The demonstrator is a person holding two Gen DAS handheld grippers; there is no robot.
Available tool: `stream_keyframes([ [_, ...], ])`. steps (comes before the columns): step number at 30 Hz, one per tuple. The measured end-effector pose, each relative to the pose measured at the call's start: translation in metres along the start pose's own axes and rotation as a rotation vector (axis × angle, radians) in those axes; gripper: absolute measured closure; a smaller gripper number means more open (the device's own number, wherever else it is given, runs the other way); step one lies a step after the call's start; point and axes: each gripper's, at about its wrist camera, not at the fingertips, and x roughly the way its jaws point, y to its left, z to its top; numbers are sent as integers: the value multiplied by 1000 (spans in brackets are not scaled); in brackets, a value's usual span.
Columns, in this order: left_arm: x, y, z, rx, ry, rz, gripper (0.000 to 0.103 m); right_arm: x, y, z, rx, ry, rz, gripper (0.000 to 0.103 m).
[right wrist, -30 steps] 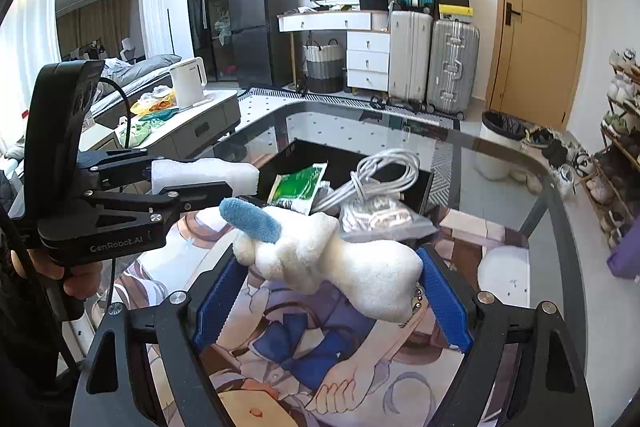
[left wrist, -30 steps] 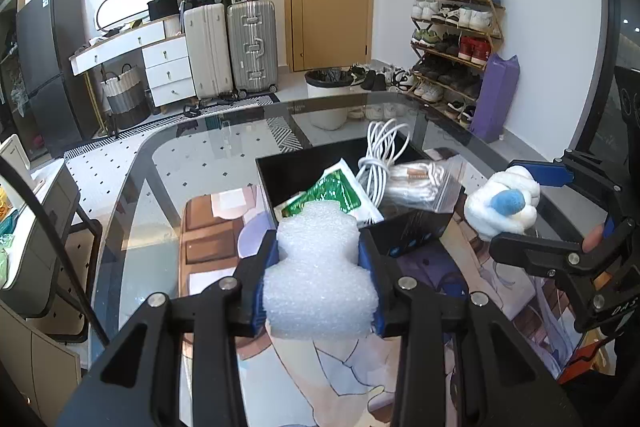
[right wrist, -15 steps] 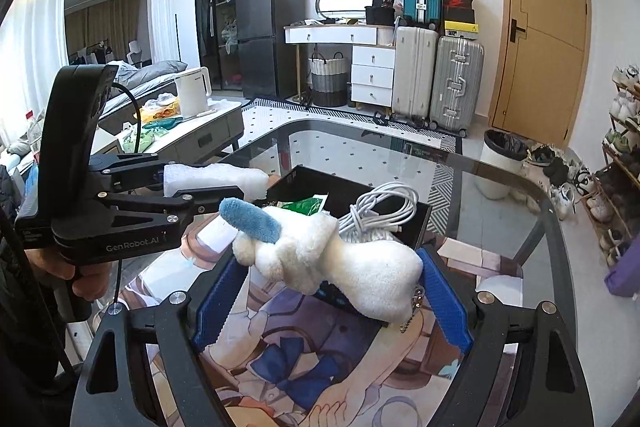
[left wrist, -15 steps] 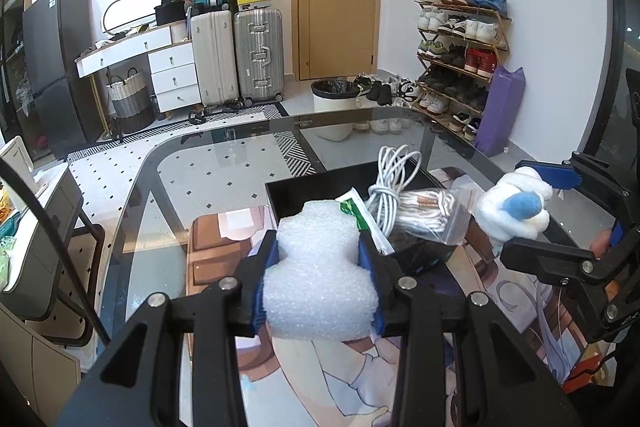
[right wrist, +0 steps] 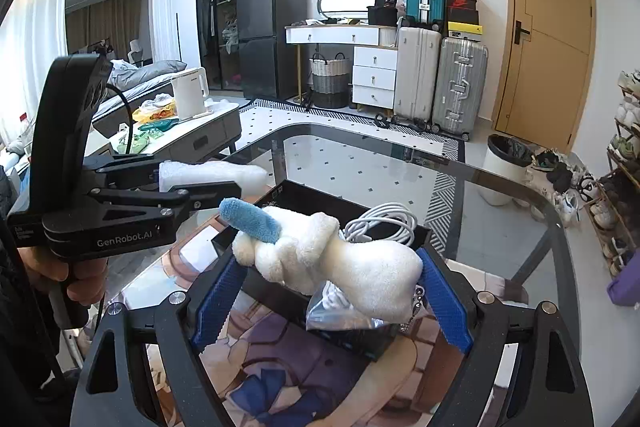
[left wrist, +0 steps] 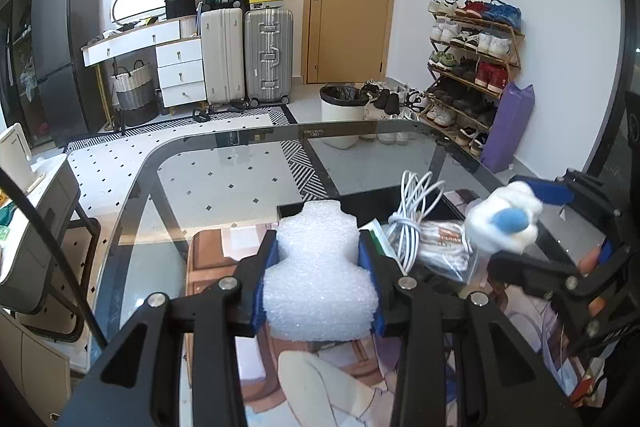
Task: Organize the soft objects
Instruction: 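Lift the plush toy and foam piece and carry both over the box, then open both tools to drop the plush toy and foam piece into the box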
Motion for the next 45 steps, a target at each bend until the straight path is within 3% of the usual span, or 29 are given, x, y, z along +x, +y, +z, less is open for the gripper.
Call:
stream_keyframes([
  [16,45,-6,9,-3,42,-34,66,54,-4,2,-78,77,-31,16],
  [22,53,-6,6,-4,63,-27,66,62,-3,0,-108,86,-48,5],
  [27,50,-9,3,10,60,-23,65,48,-7,-5,-88,60,-52,2],
  [30,45,-12,1,19,52,-25,43,36,-10,-11,-71,46,-63,2],
  [33,39,-14,-1,17,53,-30,37,24,-13,-18,-49,26,-69,2],
  [37,22,-14,-6,6,23,-27,14,8,-16,-28,-2,-7,-60,1],
  [41,5,-13,-14,8,-3,10,9,-4,-17,-36,53,-39,-43,1],
  [45,-12,-15,-28,8,-38,98,1,-13,-16,-43,96,-64,-24,1],
])
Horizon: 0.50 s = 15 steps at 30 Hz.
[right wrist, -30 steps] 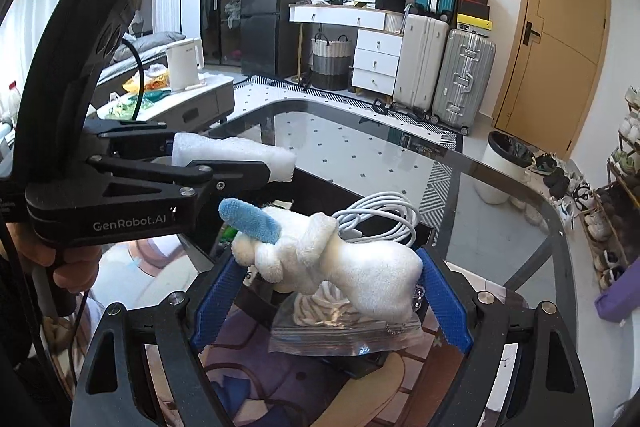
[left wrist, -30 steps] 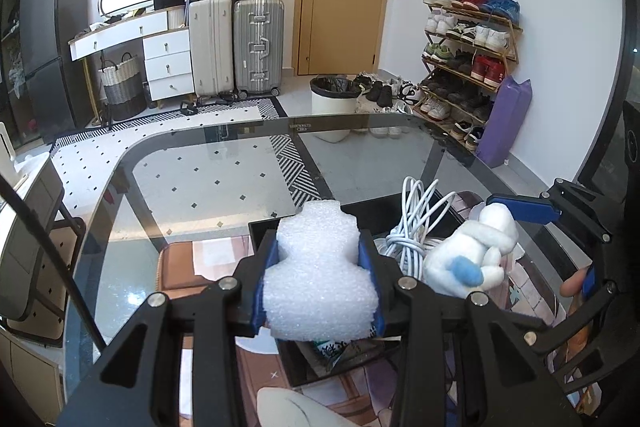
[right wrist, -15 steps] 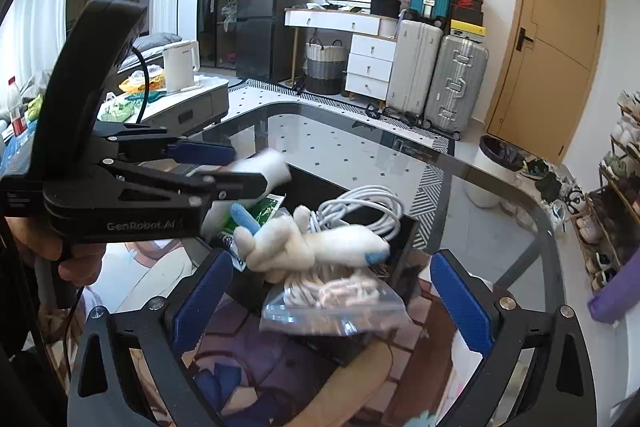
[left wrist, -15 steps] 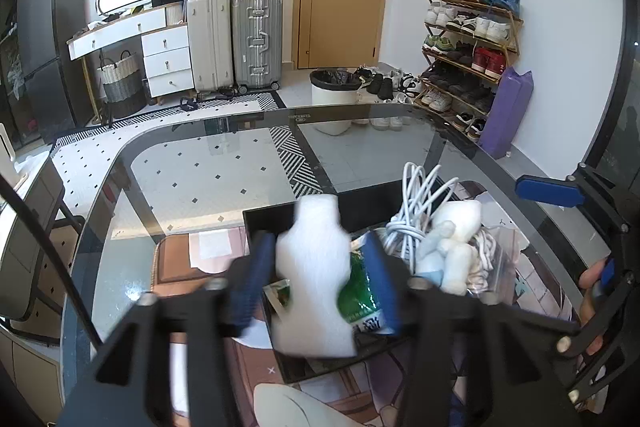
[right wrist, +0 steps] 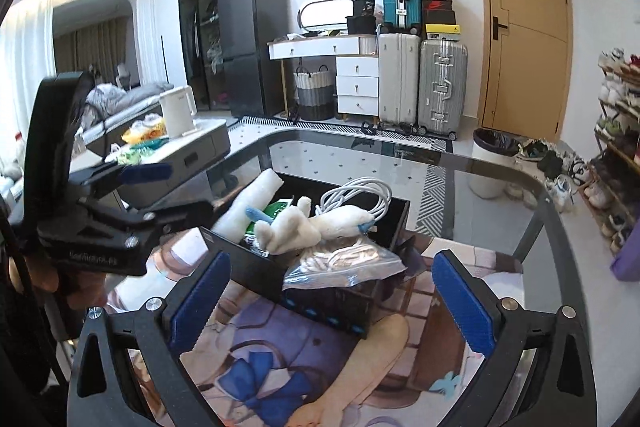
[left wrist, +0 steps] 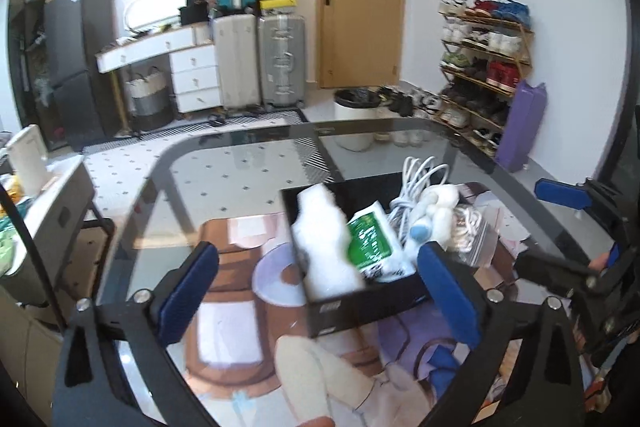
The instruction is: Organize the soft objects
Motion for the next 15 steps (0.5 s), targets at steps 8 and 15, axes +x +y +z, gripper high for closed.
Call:
stream_keyframes([
  [8,-19,3,-29,-38,-34,82,0,-16,10,-12,30,-39,8,1],
  [15,-24,4,-49,-34,-30,123,0,-23,18,-20,32,-52,4,1],
])
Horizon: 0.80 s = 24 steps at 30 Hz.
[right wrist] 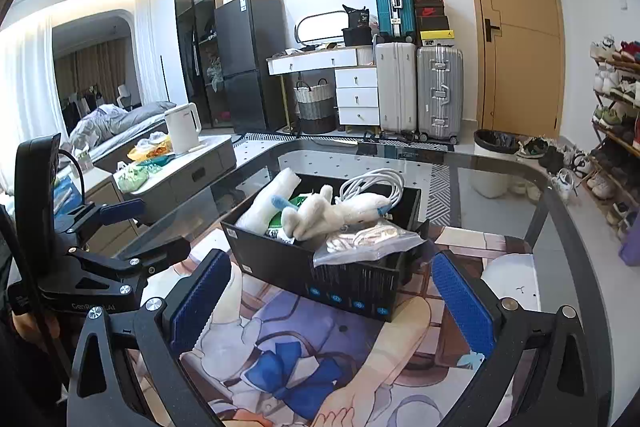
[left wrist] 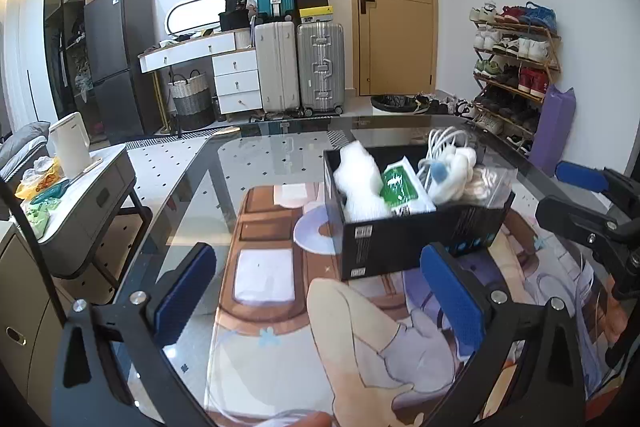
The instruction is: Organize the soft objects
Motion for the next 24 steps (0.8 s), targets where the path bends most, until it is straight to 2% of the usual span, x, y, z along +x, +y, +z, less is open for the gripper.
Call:
stream_keyframes([
  [6,1,3,-12,-28,-8,10,0,-5,5,-10,-2,-14,6,1],
  [18,5,7,-12,-62,-66,2,0,-14,5,-29,7,-79,-17,1],
  [24,7,5,-9,-64,-99,26,0,-18,6,-29,7,-108,-22,1],
])
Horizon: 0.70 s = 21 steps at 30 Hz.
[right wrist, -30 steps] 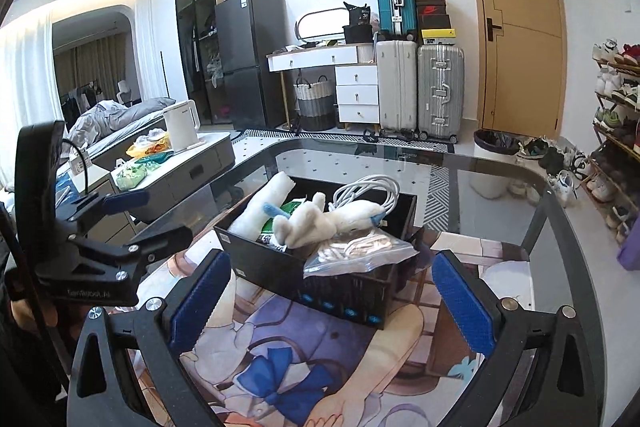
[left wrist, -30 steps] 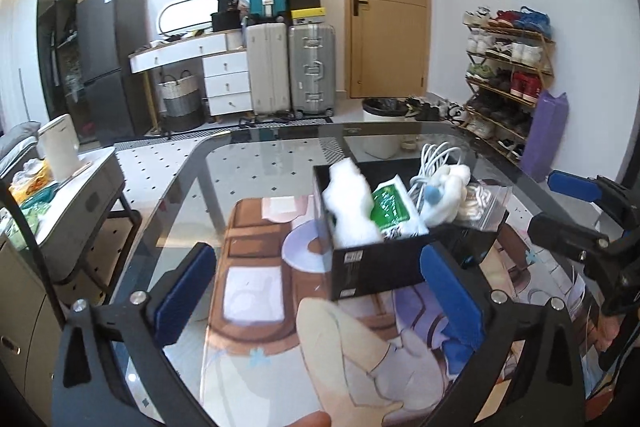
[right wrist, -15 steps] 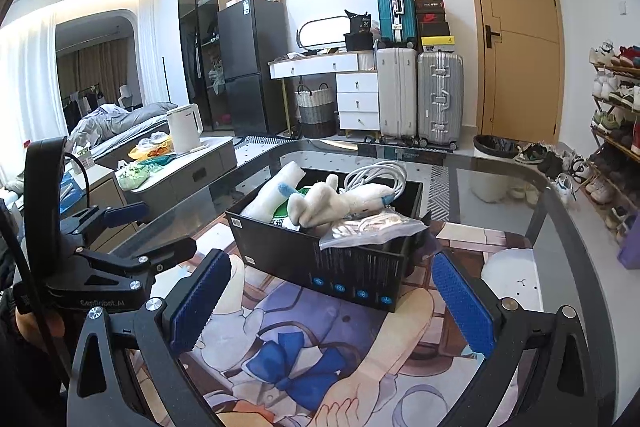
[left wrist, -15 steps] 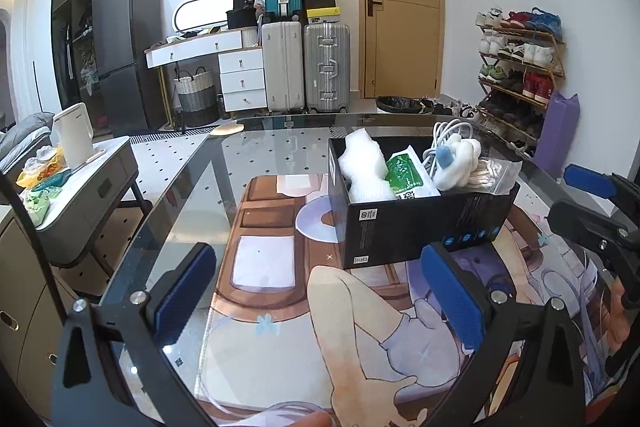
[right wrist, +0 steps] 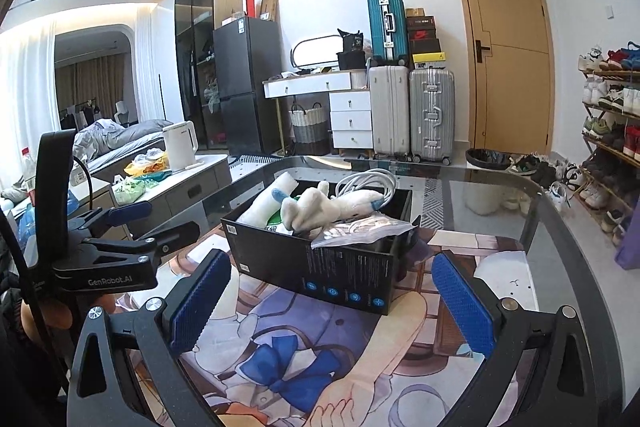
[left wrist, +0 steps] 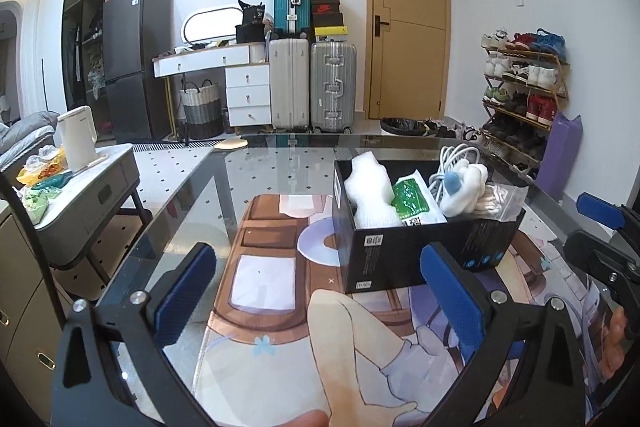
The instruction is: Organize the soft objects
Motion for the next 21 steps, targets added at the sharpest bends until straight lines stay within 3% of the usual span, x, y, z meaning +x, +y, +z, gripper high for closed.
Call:
stream_keyframes([
  [21,0,-1,-1,-1,-29,6,0,-5,-2,-5,-11,-32,-22,1],
])
